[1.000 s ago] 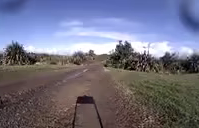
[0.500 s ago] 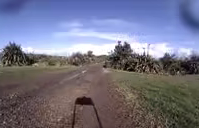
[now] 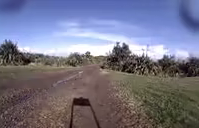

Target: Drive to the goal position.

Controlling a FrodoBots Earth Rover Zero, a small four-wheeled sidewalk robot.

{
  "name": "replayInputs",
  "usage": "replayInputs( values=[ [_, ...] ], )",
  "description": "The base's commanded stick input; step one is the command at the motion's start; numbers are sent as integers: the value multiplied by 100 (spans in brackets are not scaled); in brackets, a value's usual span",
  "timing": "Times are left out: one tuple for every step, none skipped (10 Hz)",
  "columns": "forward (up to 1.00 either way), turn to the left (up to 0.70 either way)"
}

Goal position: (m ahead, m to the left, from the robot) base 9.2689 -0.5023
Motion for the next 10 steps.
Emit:
replayInputs(
  values=[
    [70,21],
    [70,6],
    [70,4],
    [70,8],
    [70,18],
    [70,29],
    [70,2],
    [70,1],
    [70,0],
    [70,0]
  ],
)
